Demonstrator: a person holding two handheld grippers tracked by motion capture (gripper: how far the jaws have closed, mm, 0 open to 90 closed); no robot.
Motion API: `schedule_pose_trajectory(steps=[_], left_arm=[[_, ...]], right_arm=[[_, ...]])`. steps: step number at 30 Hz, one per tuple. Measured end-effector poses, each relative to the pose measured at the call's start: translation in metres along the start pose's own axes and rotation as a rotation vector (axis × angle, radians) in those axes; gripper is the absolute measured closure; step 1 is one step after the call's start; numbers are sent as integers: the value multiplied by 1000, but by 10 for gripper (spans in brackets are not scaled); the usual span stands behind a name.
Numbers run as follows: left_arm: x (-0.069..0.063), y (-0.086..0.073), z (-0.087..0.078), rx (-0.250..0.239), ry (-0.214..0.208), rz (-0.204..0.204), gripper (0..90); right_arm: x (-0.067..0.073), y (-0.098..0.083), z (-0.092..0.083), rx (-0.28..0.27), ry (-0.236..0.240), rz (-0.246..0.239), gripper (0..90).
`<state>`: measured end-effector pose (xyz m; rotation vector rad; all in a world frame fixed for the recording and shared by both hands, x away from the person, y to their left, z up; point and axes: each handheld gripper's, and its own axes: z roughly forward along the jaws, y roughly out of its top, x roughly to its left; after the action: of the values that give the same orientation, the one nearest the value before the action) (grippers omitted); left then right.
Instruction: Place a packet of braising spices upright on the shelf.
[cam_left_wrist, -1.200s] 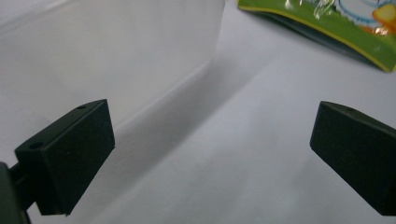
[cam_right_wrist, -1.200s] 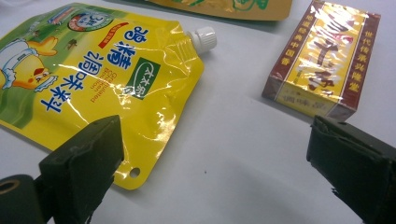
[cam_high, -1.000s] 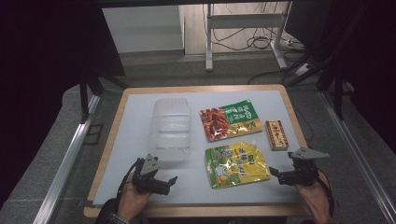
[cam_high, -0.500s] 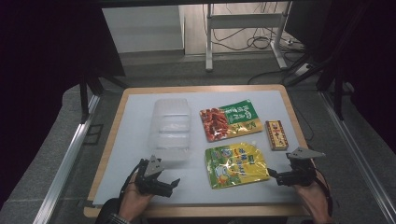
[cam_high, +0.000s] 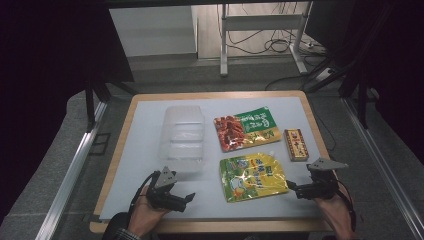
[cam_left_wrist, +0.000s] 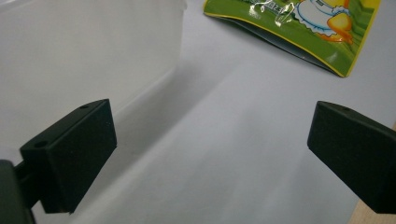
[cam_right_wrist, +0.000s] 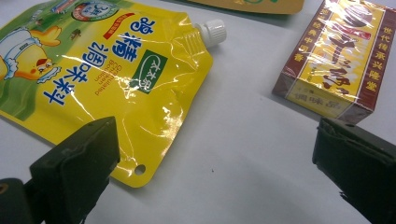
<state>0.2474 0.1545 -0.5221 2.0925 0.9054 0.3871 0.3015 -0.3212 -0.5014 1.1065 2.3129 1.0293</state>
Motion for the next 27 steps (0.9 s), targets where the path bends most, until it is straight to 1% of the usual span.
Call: schedule_pose_trajectory(steps=[4, 7, 14, 18, 27], left_arm=[[-5, 2, 0, 2, 3, 19, 52], [-9, 5, 0, 1, 2, 46, 85], [-18, 11, 6, 12, -15, 65, 151], [-23, 14, 10, 7, -31, 76, 187], [-33, 23, 19, -19, -76, 96, 333]], right_arm=[[1, 0, 1, 7, 0, 4, 7], [2, 0, 1, 10, -2, 3, 6], [1, 0, 1, 3, 3, 13, 6], [1, 0, 1, 1, 5, 16, 7], [3, 1, 2, 0, 9, 19, 7]])
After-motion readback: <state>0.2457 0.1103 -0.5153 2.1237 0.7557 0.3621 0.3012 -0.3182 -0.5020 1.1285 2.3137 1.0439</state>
